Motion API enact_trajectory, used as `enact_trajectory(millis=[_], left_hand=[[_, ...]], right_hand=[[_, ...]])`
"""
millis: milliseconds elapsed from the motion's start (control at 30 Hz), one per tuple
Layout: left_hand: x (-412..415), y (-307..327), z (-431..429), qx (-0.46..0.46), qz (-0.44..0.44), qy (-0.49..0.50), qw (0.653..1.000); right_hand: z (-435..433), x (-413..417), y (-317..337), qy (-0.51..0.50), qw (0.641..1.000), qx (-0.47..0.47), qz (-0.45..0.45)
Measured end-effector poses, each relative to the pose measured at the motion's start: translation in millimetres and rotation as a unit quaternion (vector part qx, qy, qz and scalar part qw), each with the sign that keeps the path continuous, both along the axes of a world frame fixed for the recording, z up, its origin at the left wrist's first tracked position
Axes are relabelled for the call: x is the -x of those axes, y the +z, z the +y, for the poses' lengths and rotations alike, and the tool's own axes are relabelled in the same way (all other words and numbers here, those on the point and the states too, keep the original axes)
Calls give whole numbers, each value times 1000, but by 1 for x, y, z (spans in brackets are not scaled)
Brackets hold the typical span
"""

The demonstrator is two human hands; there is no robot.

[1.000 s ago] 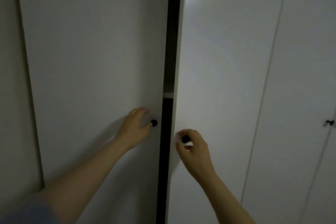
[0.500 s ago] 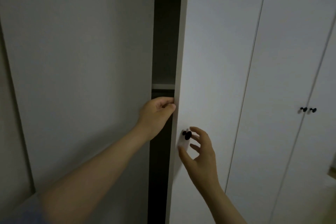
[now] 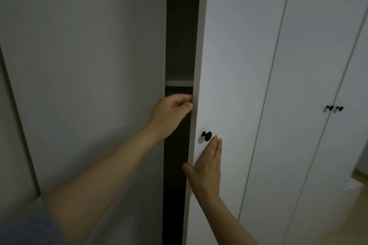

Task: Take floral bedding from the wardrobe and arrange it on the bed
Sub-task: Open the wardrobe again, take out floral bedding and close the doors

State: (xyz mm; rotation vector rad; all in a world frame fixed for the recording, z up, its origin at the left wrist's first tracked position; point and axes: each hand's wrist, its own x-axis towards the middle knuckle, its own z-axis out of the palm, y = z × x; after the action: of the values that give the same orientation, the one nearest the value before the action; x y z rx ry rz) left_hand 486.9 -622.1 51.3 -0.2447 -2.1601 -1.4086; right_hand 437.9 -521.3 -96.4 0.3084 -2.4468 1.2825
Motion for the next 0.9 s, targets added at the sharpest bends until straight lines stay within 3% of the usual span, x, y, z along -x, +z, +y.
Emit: enact_trajectory(millis=[433, 900], left_hand=[[-2, -85, -26, 14, -94, 109, 989], [18, -130, 35, 42, -148, 27, 988]], right_hand=[[51, -19, -2, 53, 998, 12, 17], [151, -44, -14, 59, 994, 93, 25]])
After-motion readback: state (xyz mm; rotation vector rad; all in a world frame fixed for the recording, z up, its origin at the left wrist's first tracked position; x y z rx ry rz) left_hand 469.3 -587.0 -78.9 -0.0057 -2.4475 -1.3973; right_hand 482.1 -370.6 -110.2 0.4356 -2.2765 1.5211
